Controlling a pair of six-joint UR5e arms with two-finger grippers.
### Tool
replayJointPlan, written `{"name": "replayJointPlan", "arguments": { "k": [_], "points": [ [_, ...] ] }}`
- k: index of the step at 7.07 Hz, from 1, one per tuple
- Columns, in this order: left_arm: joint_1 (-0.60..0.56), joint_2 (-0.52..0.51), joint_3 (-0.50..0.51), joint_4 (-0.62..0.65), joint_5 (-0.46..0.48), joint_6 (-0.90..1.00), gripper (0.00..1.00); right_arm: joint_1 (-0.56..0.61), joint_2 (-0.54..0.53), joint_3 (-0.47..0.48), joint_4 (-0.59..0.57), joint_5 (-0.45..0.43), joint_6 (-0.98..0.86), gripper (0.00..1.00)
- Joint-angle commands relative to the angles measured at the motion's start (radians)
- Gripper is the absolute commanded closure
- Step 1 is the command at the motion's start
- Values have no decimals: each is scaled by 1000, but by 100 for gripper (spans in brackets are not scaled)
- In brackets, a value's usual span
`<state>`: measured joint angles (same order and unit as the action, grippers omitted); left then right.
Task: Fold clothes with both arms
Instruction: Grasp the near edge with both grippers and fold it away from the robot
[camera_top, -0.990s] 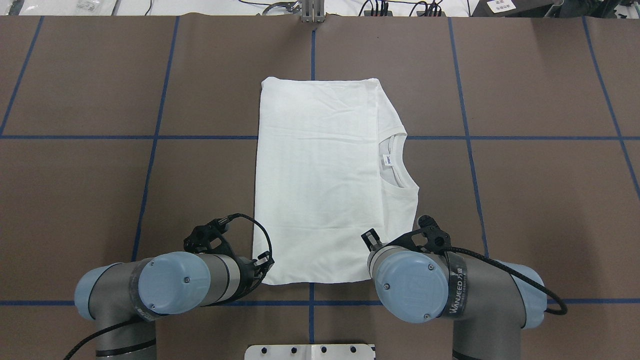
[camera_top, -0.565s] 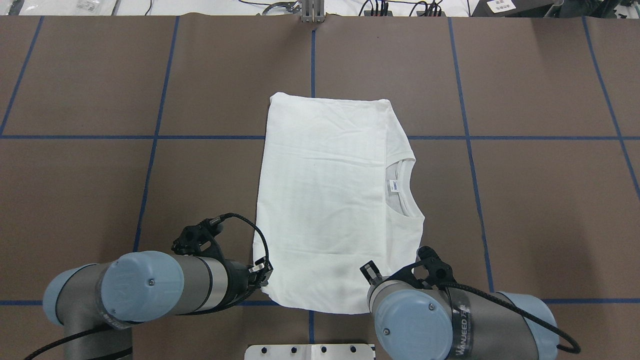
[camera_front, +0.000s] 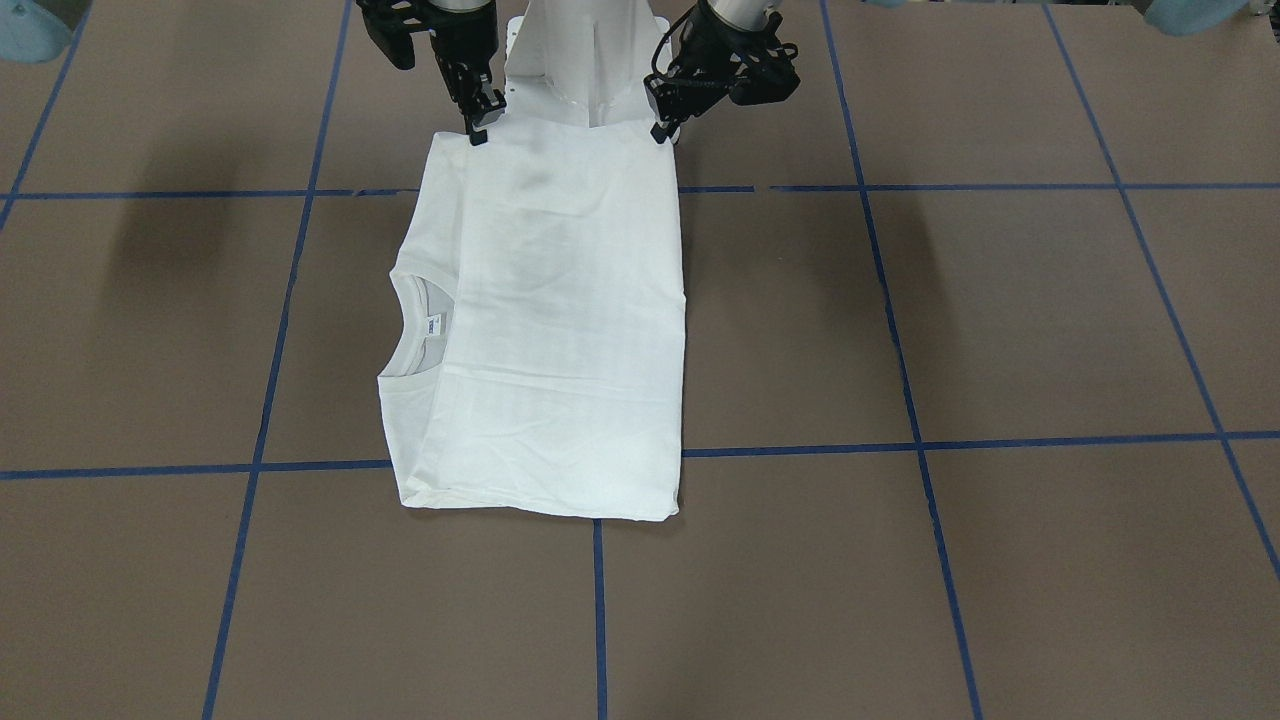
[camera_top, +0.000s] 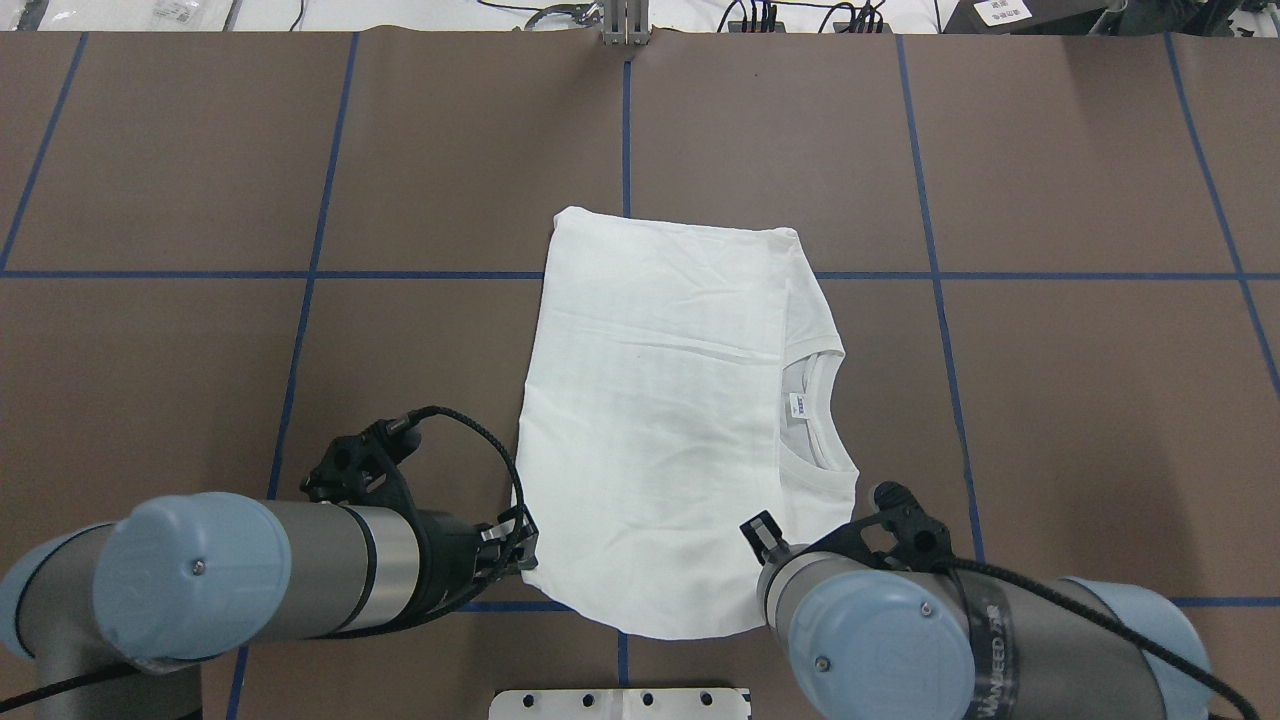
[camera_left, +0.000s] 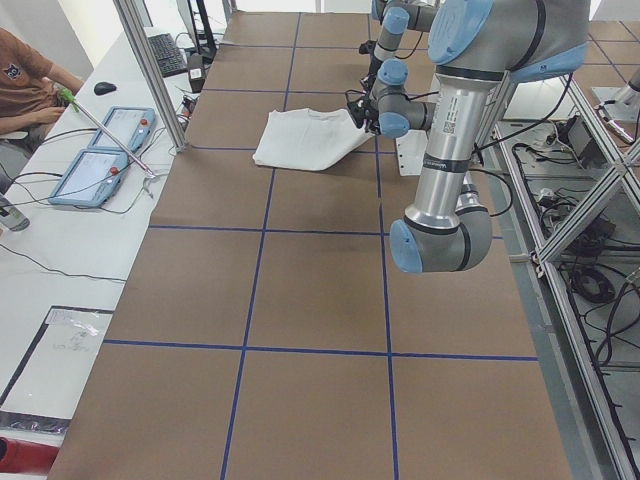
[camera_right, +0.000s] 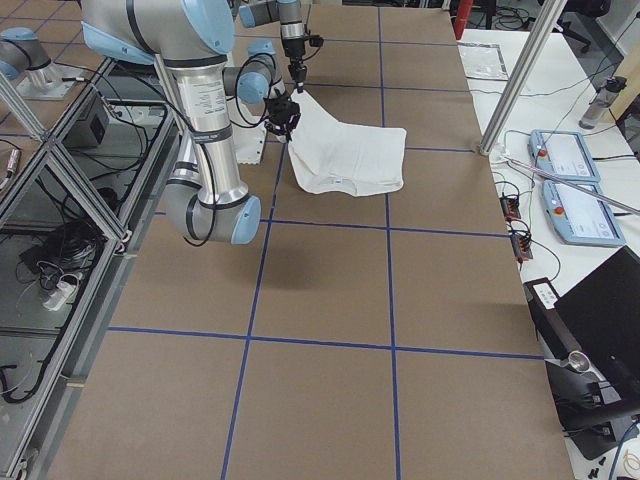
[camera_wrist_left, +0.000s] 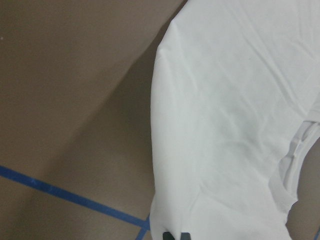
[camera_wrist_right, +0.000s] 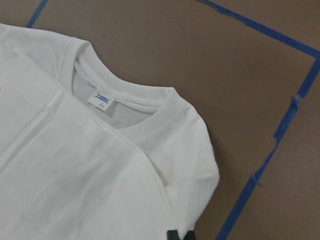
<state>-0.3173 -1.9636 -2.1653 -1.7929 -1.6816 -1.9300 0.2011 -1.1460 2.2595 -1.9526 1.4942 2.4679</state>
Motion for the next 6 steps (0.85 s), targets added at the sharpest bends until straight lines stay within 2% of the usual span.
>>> {"name": "replayJointPlan", "arguments": {
  "k": [1, 2, 3, 4, 6],
  "points": [
    [-156, -119, 149, 35, -27, 142, 100, 177, 26, -55, 4, 70, -254, 100],
    [-192, -188, 267, 24, -27, 201, 100, 257, 116, -169, 6, 105, -362, 100],
    [-231, -233, 350, -8, -27, 245, 100, 326, 153, -284, 49, 135, -459, 100],
    [-261, -248, 431, -76, -27, 281, 100, 390, 161, -376, 164, 173, -499, 100],
    [-305, -311, 595, -198, -29, 299, 100, 446, 291, -630, 253, 198, -590, 100]
  ]
}}
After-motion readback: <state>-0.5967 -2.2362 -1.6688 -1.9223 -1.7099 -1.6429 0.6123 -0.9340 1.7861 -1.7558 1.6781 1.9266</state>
